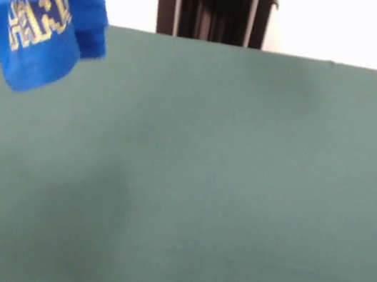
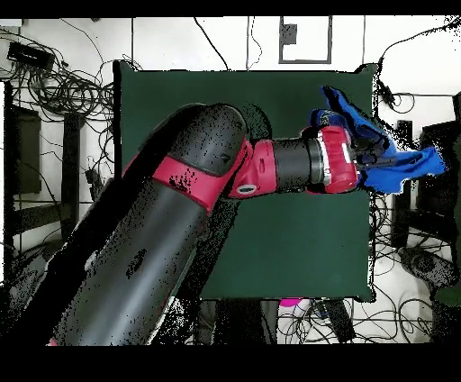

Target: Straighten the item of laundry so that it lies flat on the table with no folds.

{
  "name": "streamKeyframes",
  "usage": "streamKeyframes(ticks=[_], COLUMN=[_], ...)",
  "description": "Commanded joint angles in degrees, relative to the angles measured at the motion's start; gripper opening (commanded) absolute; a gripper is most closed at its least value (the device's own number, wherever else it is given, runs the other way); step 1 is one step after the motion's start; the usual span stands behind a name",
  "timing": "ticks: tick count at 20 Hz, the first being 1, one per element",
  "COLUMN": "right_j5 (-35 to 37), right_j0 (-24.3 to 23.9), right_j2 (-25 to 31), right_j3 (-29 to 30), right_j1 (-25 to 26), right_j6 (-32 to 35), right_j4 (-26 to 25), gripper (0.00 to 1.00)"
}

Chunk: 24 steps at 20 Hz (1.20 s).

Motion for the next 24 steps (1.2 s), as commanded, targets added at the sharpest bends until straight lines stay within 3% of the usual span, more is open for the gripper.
streamKeyframes(ticks=[1,7,13,24], right_j5=[-3.3,-7.3,-3.7,-3.5], right_j0=[-2.4,-5.2,-3.5,-4.5], right_j2=[15.5,22.6,20.8,26.0], right_j3=[6.7,12.0,10.3,11.1], right_j1=[-6.5,-12.2,-12.5,-15.1], right_j6=[7.6,0.3,0.0,-0.8], right_j4=[15.2,23.9,24.4,29.6], gripper=[0.0,0.0,0.0,0.0])
